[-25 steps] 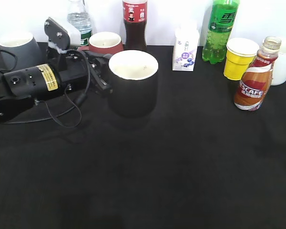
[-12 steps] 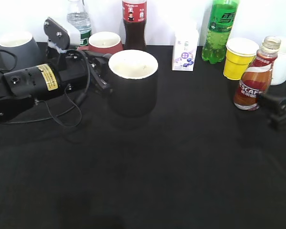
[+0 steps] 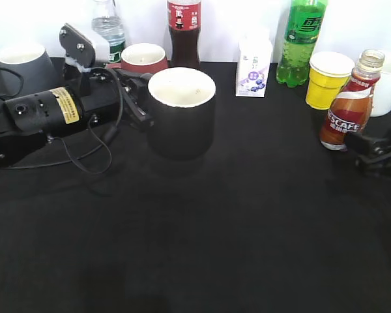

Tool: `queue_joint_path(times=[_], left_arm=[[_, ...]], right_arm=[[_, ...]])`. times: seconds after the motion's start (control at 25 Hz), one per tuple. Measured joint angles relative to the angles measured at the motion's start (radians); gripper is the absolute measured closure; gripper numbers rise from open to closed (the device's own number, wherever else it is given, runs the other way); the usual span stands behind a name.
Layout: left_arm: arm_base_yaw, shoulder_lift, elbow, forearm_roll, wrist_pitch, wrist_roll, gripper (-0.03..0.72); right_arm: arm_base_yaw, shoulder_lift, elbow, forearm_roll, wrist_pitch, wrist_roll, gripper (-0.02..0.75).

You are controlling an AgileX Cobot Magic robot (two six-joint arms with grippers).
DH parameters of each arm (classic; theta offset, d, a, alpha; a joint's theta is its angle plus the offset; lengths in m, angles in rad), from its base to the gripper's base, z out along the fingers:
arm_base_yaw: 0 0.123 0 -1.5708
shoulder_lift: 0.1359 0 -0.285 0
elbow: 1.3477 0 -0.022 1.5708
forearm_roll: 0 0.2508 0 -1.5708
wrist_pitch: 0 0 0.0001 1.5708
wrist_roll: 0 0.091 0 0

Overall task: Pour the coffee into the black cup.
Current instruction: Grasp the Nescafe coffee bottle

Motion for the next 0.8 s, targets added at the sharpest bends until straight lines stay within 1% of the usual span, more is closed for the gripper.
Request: queue_joint_path(times=[0.04,0.08,0.16,0.4,0.48,0.52,0.56,0.64,0.8], left_arm=[[0.000,0.000,0.000,-0.003,0.000,0.000,0.628],[0.000,0.000,0.000,-0.004,0.000,0.000,0.628],[0.000,0.000,0.000,-0.004,0.000,0.000,0.628],[0.000,0.000,0.000,-0.004,0.000,0.000,0.628],[0.000,0.000,0.000,-0.004,0.000,0.000,0.628],[0.000,0.000,0.000,-0.004,0.000,0.000,0.628],[0.000,0.000,0.000,-0.004,0.000,0.000,0.628],[0.000,0.000,0.000,-0.004,0.000,0.000,0.628],[0.000,0.000,0.000,-0.004,0.000,0.000,0.628]], right_arm=[[0.000,0.011,-0.008,-0.003,0.000,0.000,0.075],[0.000,0.031,-0.022,-0.013,0.000,0.000,0.065],[0.000,0.077,-0.060,-0.070,0.001,0.001,0.063],[0.000,0.181,-0.215,-0.105,0.022,-0.011,0.063],[0.000,0.218,-0.285,-0.174,0.027,-0.006,0.064],[0.000,0.228,-0.300,-0.174,0.029,-0.003,0.078],[0.000,0.229,-0.302,-0.173,0.034,-0.002,0.110],[0.000,0.229,-0.303,-0.173,0.035,0.000,0.210],[0.000,0.229,-0.268,-0.161,-0.012,-0.001,0.210]])
